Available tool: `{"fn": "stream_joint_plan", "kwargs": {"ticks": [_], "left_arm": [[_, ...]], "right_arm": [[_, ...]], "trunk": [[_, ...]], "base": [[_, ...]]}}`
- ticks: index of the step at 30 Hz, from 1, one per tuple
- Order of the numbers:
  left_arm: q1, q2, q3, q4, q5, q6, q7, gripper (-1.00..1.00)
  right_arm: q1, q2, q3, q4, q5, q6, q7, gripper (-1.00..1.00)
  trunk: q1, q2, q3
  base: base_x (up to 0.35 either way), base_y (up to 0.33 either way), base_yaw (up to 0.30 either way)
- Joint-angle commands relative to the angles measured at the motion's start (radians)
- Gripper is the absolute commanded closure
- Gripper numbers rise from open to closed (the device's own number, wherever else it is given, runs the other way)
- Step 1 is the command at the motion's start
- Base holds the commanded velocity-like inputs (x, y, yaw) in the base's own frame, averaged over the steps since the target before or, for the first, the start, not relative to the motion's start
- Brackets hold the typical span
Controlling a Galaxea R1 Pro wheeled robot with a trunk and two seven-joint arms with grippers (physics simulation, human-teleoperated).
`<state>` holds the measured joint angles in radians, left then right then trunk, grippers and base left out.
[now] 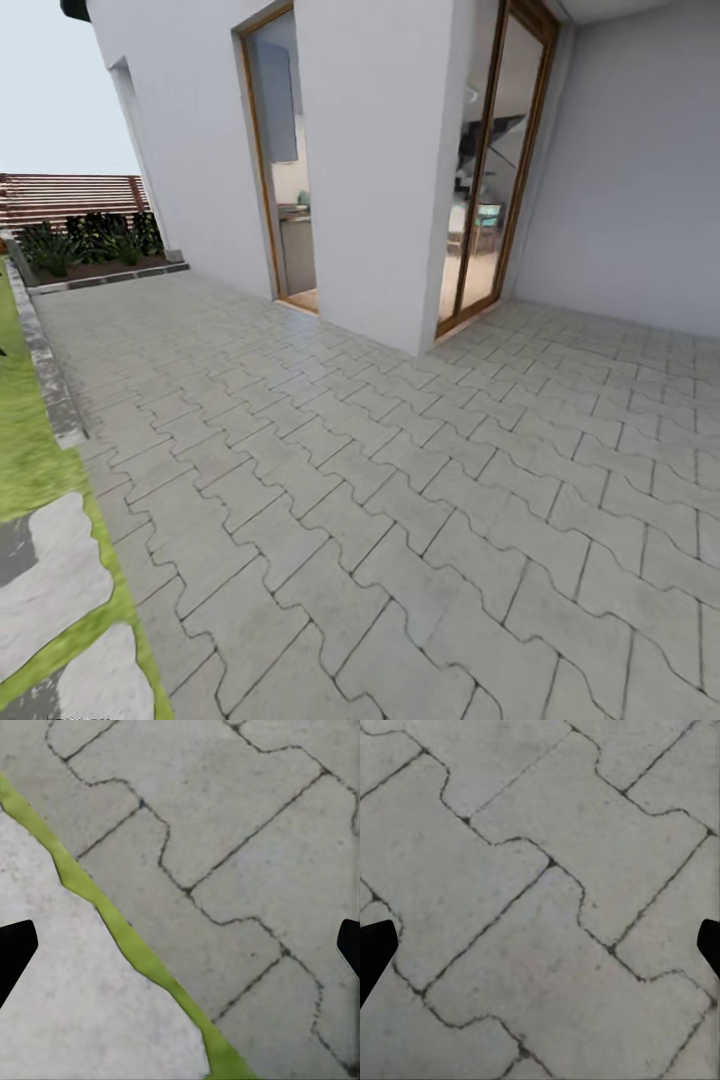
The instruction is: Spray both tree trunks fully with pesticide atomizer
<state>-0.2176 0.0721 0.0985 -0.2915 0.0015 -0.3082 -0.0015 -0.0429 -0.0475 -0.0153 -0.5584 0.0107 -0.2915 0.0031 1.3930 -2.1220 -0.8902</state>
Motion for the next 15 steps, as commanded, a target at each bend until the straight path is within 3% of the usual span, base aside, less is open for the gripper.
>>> {"fn": "stream_joint_plan", "kwargs": {"ticks": [1,15], "left_arm": [[0.000,0.000,0.000,0.000,0.000,0.000,0.000,-1.00],[0.000,0.000,0.001,0.000,0.000,0.000,0.000,-1.00]], "right_arm": [[0.000,0.000,0.000,0.000,0.000,0.000,0.000,-1.00],[0.000,0.000,0.000,0.000,0.000,0.000,0.000,-1.00]], "trunk": [[0.000,0.000,0.000],[0.000,0.000,0.000]], "base": [[0.205,-0.231,0.277],[0.206,-0.231,0.277]]}}
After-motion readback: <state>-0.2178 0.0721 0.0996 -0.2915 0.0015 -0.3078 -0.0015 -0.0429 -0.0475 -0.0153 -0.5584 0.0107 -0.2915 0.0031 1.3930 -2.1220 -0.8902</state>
